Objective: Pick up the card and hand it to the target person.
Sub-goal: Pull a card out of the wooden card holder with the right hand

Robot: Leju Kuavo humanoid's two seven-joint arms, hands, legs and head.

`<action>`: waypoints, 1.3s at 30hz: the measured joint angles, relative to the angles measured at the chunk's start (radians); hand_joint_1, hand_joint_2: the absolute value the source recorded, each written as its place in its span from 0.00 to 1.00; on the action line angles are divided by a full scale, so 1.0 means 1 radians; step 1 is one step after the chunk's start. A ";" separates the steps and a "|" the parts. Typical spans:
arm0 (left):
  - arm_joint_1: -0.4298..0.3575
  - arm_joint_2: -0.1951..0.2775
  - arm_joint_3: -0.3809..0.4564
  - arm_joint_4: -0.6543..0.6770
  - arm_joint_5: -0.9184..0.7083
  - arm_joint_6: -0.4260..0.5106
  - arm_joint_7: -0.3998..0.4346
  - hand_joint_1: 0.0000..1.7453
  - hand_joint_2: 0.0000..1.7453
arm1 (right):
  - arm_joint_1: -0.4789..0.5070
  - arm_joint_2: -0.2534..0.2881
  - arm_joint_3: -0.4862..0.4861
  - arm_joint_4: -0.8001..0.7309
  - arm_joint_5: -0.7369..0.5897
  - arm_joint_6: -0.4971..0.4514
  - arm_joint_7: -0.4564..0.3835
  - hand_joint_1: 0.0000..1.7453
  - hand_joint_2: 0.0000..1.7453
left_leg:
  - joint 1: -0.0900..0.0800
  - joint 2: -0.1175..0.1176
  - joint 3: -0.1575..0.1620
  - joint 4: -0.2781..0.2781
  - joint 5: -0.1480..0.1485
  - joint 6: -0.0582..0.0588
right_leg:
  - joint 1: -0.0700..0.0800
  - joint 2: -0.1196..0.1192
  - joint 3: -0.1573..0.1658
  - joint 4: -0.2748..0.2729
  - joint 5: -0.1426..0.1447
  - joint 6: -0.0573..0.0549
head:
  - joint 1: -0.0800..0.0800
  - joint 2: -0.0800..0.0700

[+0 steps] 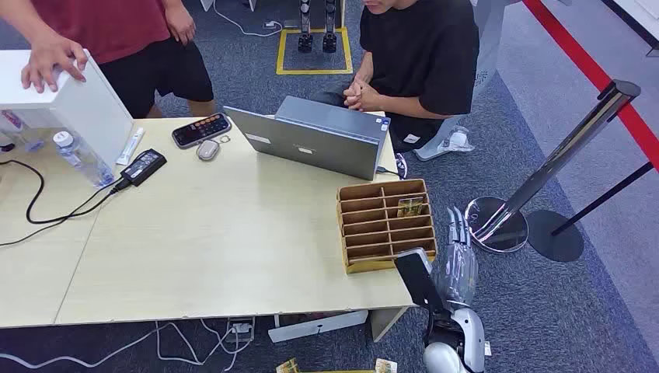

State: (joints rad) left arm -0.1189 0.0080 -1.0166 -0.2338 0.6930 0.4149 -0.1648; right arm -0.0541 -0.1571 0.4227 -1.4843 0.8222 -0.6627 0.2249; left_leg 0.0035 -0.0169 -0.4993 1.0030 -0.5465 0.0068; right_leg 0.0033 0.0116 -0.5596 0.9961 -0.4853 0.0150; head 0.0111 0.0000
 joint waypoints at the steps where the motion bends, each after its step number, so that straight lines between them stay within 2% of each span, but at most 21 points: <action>1: 0.000 0.000 0.000 0.000 -0.003 -0.001 0.001 0.00 0.00 | -0.005 -0.006 0.000 -0.005 0.032 0.012 0.015 0.00 1.00 | 0.000 0.000 0.000 0.000 0.000 0.000 | 0.000 0.000 0.000 0.000 0.000 0.000 | 0.000 0.000; 5: -0.001 0.000 -0.001 0.000 -0.019 -0.010 0.008 0.00 0.00 | -0.037 -0.055 -0.005 -0.044 0.185 0.103 0.078 0.00 1.00 | -0.001 0.000 0.000 0.000 0.000 0.000 | 0.000 0.000 0.000 0.000 0.000 0.000 | 0.000 0.000; 10: -0.008 0.001 -0.004 0.000 -0.041 -0.023 0.029 0.00 0.00 | -0.087 -0.121 -0.021 -0.109 0.323 0.262 0.105 0.01 1.00 | -0.001 0.000 0.001 0.000 0.000 0.000 | -0.001 0.001 0.000 0.000 0.001 0.001 | 0.000 0.000; 16: -0.020 0.001 -0.010 0.000 -0.052 -0.033 0.036 0.00 0.00 | -0.131 -0.163 -0.023 -0.145 0.360 0.339 0.107 0.17 1.00 | -0.001 0.001 0.001 0.000 0.000 0.000 | -0.001 0.001 0.000 0.000 0.001 0.001 | 0.000 0.000; 23: -0.030 0.000 -0.023 0.000 -0.074 -0.043 0.052 0.00 0.00 | -0.174 -0.193 -0.018 -0.148 0.436 0.435 0.119 0.22 1.00 | -0.001 0.000 0.000 0.000 0.000 0.000 | -0.001 0.000 0.000 0.000 0.001 0.001 | 0.000 0.000; 29: -0.041 0.000 -0.033 0.000 -0.081 -0.048 0.055 0.00 0.00 | -0.205 -0.198 -0.011 -0.135 0.418 0.462 0.114 0.26 1.00 | -0.001 0.000 0.000 0.000 0.000 0.000 | -0.001 0.000 0.000 0.000 0.001 0.001 | 0.000 0.000; 39: -0.041 0.000 -0.034 0.000 -0.086 -0.050 0.055 0.00 0.00 | -0.235 -0.194 0.010 -0.083 0.174 0.430 0.082 0.32 1.00 | -0.001 0.000 0.000 0.000 0.000 0.000 | -0.001 0.000 0.000 0.000 0.001 0.001 | 0.000 0.000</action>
State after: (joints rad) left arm -0.1602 0.0080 -1.0510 -0.2338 0.6071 0.3647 -0.1095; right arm -0.2889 -0.3512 0.4325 -1.5669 0.9966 -0.2331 0.3068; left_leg 0.0029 -0.0166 -0.4994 1.0031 -0.5464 0.0069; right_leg 0.0027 0.0119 -0.5594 0.9962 -0.4847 0.0157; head 0.0115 0.0003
